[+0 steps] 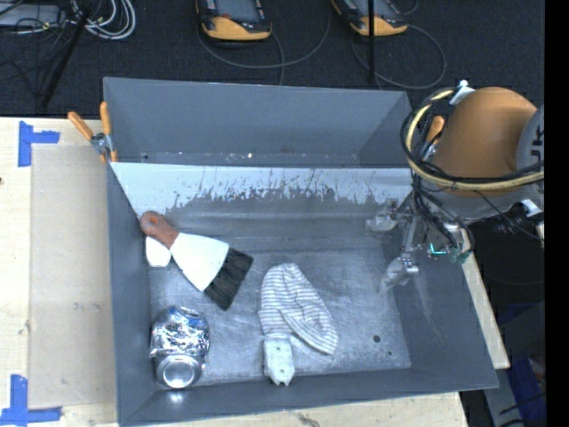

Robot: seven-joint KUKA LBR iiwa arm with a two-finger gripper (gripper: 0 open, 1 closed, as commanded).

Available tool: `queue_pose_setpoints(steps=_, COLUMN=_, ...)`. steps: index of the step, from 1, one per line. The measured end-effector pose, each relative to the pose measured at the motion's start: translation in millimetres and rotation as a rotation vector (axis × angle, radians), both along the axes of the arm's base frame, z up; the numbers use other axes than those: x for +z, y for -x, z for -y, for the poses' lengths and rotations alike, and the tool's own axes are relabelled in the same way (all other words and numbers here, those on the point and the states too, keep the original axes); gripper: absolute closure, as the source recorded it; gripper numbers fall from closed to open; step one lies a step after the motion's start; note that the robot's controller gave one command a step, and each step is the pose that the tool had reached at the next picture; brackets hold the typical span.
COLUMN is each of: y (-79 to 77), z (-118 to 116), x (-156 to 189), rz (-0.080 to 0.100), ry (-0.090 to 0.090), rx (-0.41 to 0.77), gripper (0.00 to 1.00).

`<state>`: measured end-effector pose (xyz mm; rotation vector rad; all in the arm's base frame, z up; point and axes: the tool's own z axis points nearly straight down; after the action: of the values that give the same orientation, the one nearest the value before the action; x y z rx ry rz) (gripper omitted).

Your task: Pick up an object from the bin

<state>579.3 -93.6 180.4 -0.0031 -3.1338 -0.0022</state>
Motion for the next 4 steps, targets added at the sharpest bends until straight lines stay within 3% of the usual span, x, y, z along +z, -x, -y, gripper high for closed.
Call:
queue_pose_setpoints(steps=1, y=-1.5, z=-0.3, x=4.8, rz=0.007, ry=0.001, rx=0.002, gripper=0.0)
queue_pose_setpoints(steps=2, y=-10.2, z=-105.8, x=-99.0, rz=0.015, ry=0.009, rx=0.249, gripper=1.0)
queue_pose_setpoints(steps=3, y=-10.2, z=-105.8, x=-98.9, rz=0.015, ry=0.009, rx=0.249, gripper=1.0)
queue_pose_setpoints(steps=4, y=-3.1, z=-115.1, x=17.4, rz=0.009, ry=0.0, rx=0.149, gripper=1.0)
